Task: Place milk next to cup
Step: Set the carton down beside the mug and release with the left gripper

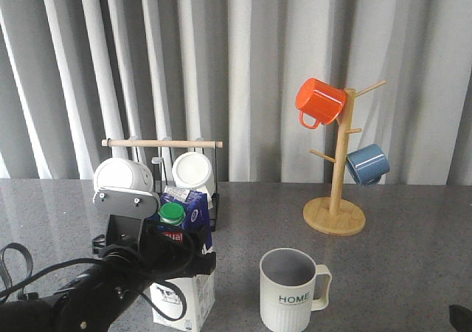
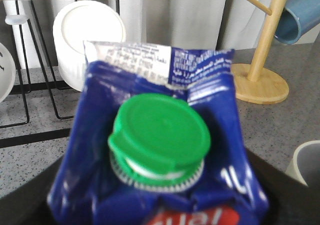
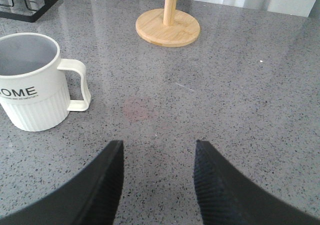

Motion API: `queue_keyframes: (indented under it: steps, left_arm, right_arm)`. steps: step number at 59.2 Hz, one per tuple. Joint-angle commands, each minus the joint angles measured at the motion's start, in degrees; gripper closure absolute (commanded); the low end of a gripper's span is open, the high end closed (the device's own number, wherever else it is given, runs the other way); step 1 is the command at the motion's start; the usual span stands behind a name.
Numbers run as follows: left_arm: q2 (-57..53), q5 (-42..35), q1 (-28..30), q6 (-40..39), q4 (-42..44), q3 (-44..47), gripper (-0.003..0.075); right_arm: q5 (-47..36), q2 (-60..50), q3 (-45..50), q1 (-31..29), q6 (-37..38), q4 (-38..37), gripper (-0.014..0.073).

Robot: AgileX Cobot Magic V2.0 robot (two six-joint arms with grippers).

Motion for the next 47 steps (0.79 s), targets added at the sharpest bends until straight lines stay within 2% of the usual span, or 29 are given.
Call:
queue_keyframes:
  steps: [1,11,30,47]
  left_arm:
    - [-2.4,-3.8,-0.2,0.1,0.0,-1.6,0.0110]
    - [-4.0,-2.8,-0.2,0.3,0.0,-1.6,0.0087]
    - [-9.6,7.0,-0.2,3.4,1.2,-1.2,0.0092]
    - [-18.0,8.1,2.0,4.6,1.4,5.5,0.0095]
  right_arm:
    - [-3.7,-0.5,-1.6,-0.5,-0.4,-0.8,0.0266]
    - [-3.7,-0.5,-1.6,-0.5,-0.4,-0.8,0.0266]
    - [-3.7,-0.5,-1.6,-0.5,-0.4,-0.8,0.0266]
    - [-3.7,-0.5,-1.6,-0.5,-0.4,-0.8,0.0266]
